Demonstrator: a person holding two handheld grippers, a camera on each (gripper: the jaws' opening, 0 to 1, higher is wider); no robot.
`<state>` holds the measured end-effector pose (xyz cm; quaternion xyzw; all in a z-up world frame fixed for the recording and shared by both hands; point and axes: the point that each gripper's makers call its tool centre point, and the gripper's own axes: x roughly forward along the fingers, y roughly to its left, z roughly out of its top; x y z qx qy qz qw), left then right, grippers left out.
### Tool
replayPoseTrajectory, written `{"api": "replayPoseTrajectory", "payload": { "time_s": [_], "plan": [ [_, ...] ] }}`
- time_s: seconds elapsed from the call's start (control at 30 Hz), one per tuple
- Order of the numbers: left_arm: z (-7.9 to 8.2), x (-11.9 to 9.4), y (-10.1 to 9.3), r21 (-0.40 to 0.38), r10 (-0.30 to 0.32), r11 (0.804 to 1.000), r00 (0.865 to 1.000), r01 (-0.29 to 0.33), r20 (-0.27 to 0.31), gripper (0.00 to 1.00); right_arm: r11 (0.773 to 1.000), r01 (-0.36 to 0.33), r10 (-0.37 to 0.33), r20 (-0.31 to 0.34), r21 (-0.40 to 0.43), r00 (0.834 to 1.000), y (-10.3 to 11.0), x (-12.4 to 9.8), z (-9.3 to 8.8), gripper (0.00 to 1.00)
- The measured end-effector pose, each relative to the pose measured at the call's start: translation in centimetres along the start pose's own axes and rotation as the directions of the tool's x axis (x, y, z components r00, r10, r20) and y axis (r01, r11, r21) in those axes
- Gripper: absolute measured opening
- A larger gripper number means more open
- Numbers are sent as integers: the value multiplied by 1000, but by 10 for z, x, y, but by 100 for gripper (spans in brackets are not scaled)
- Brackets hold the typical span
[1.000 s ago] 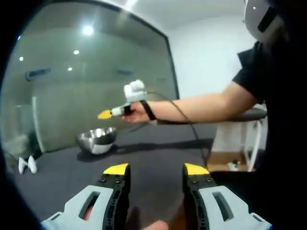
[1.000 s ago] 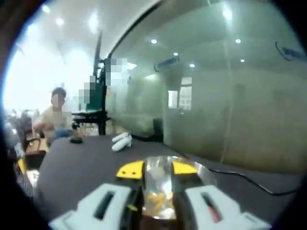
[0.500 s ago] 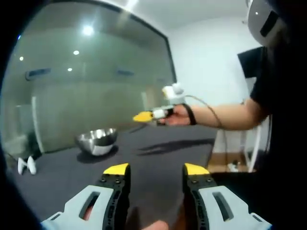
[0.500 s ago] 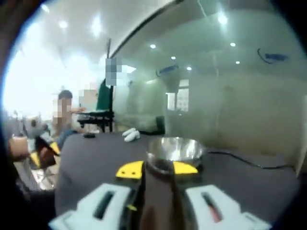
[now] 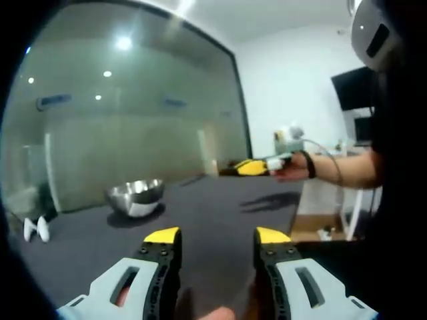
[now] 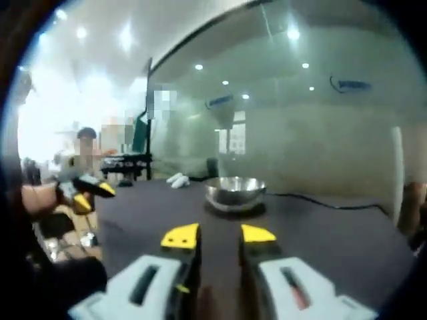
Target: Pick up the QQ candy scattered on the table and place it into the stainless steel bowl on the table
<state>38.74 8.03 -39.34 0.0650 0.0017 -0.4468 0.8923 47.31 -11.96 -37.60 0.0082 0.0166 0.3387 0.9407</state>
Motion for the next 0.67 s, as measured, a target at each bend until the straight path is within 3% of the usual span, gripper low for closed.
{"api": "replayPoseTrajectory", "payload": {
  "time_s": [0.23,0.53,0.63,0.67],
  "plan": [
    [-1,-3,-4,0,9,1000,1000,-9,-3,44,1000,5,-5,-15,-9,1000,7,2,-16,24],
    [1,-6,-2,-6,40,999,999,-40,6,44,1000,27,-27,2,6,1000,0,-3,-11,23],
    [4,-5,-2,-48,51,998,998,-50,20,43,999,17,-18,-28,-40,999,5,-5,-16,23],
    [1,-4,-1,1,62,998,998,-62,-5,43,998,16,-18,-34,-59,999,5,-6,-17,23]
  ]
}}
